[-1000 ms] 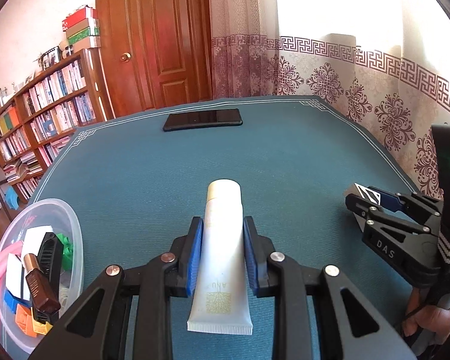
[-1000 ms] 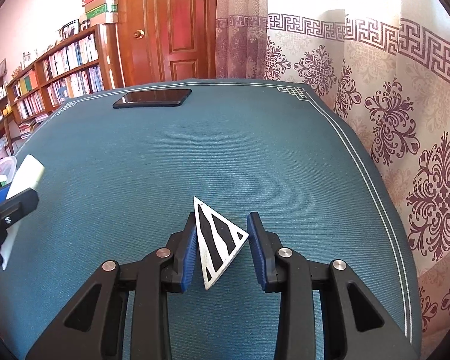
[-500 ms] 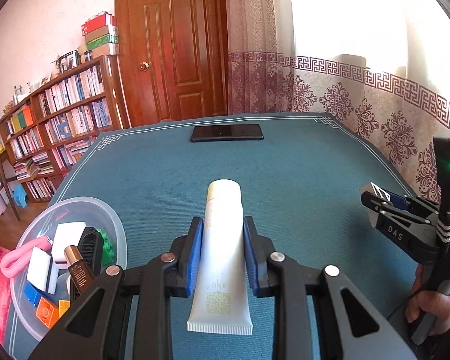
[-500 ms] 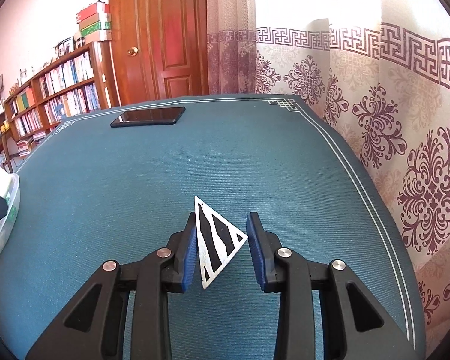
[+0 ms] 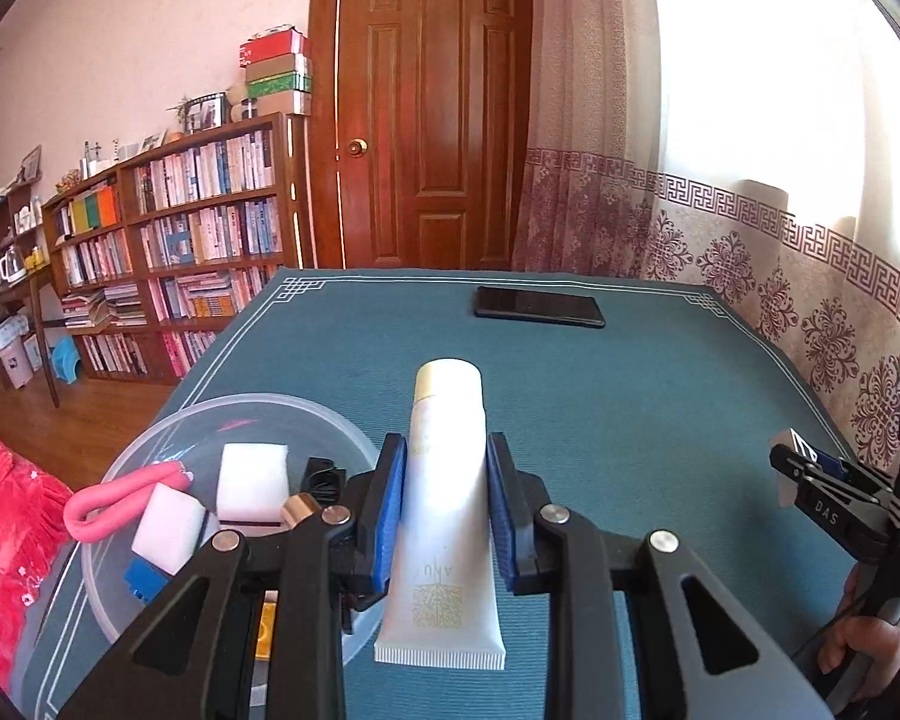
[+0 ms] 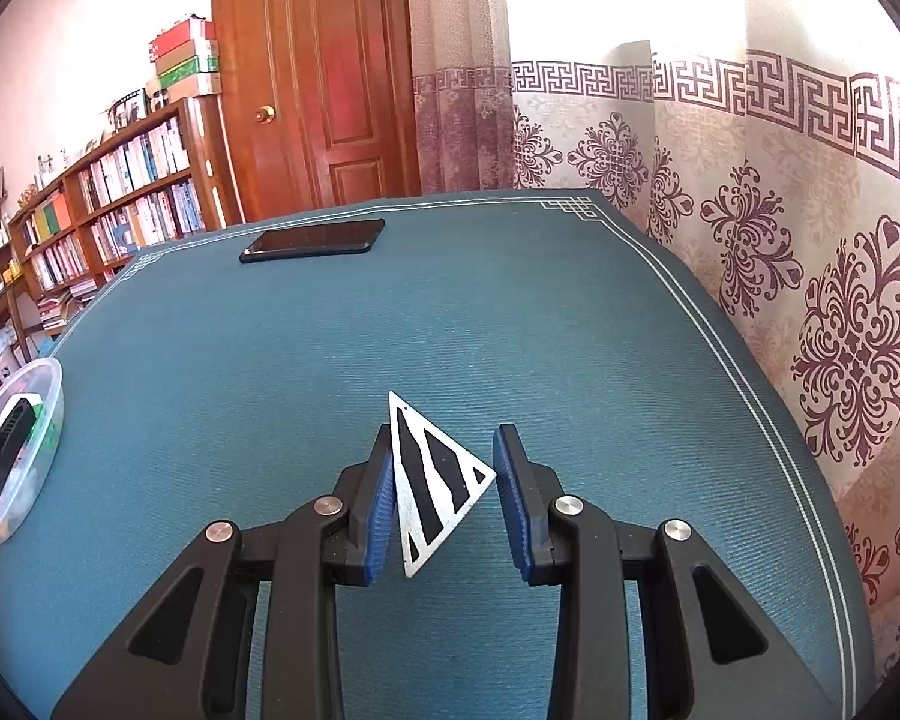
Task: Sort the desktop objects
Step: 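Carry the white tube and striped block over the clear bowl with both tools, then lower into the bowl and open both tools to release the tube and block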
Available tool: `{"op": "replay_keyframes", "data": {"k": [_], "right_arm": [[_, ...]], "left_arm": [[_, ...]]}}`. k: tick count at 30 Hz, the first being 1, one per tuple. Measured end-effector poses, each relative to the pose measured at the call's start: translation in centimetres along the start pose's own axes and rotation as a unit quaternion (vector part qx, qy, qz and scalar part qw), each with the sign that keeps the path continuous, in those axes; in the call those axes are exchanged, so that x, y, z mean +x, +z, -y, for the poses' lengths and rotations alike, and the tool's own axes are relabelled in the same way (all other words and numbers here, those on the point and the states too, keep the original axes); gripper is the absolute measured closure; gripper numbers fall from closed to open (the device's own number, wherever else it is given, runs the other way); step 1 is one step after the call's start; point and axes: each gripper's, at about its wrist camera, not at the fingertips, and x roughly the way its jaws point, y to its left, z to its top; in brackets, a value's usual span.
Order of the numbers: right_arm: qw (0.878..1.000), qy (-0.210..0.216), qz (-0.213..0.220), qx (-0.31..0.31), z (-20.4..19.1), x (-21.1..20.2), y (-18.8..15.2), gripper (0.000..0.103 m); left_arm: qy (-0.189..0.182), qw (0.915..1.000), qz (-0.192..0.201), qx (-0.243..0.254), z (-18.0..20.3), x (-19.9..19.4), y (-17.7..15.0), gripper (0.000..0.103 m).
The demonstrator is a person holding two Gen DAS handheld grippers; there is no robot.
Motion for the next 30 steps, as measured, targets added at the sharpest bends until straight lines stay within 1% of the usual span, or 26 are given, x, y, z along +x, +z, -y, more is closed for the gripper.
{"op": "replay_keyframes", "data": {"k": [6,12,21,25,28,30], "right_arm": [[1.000,0.029,0.009,-0.004,-2.9,-1.2,0.3,0.069],[0.997,0.073,0.022,-0.023,-7.4,-2.8,1.0,0.069],[0.987,0.145,0.039,-0.055,-14.7,-5.1,2.0,0.069],[0.982,0.171,0.038,-0.065,-17.8,-5.5,2.1,0.069],[0.979,0.189,0.036,-0.069,-19.8,-5.4,2.2,0.069],[0.977,0.199,0.034,-0.071,-20.9,-5.3,2.3,0.069]], "left_arm": [[0.026,0.9995,-0.002,-0.017,-3.1,0.1,-0.2,0.074],[0.045,0.9986,-0.002,-0.028,-5.7,0.1,-0.4,0.074],[0.060,0.9973,-0.010,-0.042,-8.8,0.4,-1.2,0.074],[0.063,0.9965,-0.018,-0.051,-10.2,0.8,-1.4,0.074],[0.071,0.9965,-0.017,-0.041,-10.8,0.9,-1.2,0.073],[0.073,0.9962,-0.020,-0.044,-11.5,1.0,-1.4,0.073]]}}
